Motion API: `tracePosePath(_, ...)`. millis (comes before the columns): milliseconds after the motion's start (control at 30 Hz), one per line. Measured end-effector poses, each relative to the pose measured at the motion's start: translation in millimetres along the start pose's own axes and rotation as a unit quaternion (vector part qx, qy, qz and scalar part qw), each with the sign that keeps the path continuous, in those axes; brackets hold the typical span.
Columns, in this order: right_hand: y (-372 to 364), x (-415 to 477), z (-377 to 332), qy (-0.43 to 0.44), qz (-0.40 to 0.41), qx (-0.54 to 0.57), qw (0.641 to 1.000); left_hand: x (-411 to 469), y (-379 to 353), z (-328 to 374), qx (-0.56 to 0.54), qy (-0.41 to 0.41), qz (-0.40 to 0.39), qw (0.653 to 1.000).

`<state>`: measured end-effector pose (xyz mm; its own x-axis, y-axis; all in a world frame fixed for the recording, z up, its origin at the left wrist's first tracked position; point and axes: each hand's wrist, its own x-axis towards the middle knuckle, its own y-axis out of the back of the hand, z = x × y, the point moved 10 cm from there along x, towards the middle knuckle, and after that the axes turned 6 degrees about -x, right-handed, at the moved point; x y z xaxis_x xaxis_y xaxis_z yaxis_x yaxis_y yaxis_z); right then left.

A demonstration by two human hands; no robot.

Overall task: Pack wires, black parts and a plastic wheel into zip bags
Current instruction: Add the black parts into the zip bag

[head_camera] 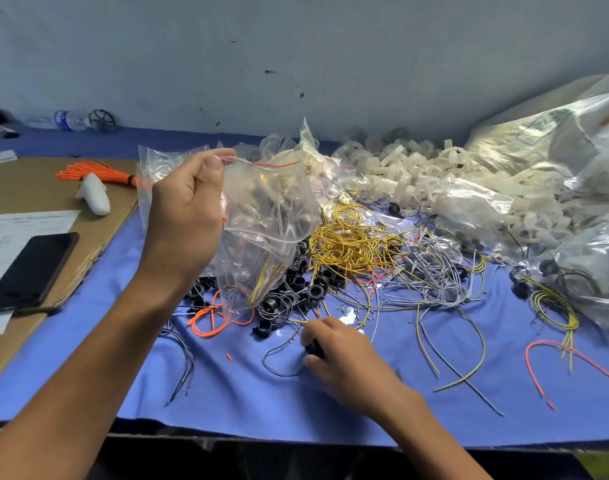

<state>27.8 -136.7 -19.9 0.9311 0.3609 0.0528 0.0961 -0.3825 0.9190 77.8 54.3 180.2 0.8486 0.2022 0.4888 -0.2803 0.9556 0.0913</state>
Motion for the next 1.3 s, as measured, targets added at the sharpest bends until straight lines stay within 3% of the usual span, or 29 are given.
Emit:
tracePosePath(67,19,-3,12,-0.014,0.032,0.031,0.999,-2,-3,1,0.003,-0.005,-0.007,1.000)
tracePosePath(133,54,-8,29,-0.057,0.089,0.134,0.985,-7,-6,3,0.013,-0.014,-0.015,1.000)
tracePosePath(233,119,-21,44,-0.095,0.195,0.287,0.933,-16,-14,5,0.011,-0.023,-0.036,0.999)
tracePosePath(333,181,-35,22,-0.031,0.279,0.397,0.874,-24,-24,8,0.007,-0.030,-0.057,0.998)
tracePosePath(400,207,-41,-5,0.027,0.301,0.423,0.854,-30,-34,8,0.008,-0.033,-0.075,0.997)
tracePosePath(500,218,-33,-46,0.069,0.289,0.353,0.887,-38,-50,8,0.006,-0.027,-0.105,0.994)
tracePosePath(600,199,-13,-65,0.050,0.209,0.268,0.939,-44,-59,11,0.004,-0.027,-0.125,0.992)
tracePosePath(667,190,-8,-70,0.054,0.176,0.239,0.953,-44,-59,11,-0.006,-0.026,-0.123,0.992)
tracePosePath(800,195,-13,-67,0.062,0.204,0.260,0.942,-40,-54,9,-0.036,-0.010,-0.110,0.993)
tracePosePath(900,207,-25,-48,0.056,0.275,0.266,0.922,-36,-50,7,-0.047,-0.003,-0.097,0.994)
tracePosePath(1000,197,-44,-10,0.006,0.315,0.222,0.923,-34,-46,8,-0.053,-0.001,-0.095,0.994)
tracePosePath(1067,166,-52,18,-0.043,0.258,0.142,0.955,-33,-44,6,-0.068,0.009,-0.096,0.993)
tracePosePath(1133,112,-55,44,-0.093,0.090,0.049,0.990,-33,-46,7,-0.074,0.014,-0.099,0.992)
tracePosePath(1200,58,-65,63,-0.113,-0.081,-0.042,0.989,-32,-44,7,-0.062,0.013,-0.092,0.994)
tracePosePath(1233,43,-68,68,-0.114,-0.120,-0.060,0.984,-31,-42,7,-0.056,0.009,-0.085,0.995)
tracePosePath(1300,37,-63,72,-0.123,-0.115,-0.054,0.984,-29,-39,7,-0.051,0.002,-0.074,0.996)
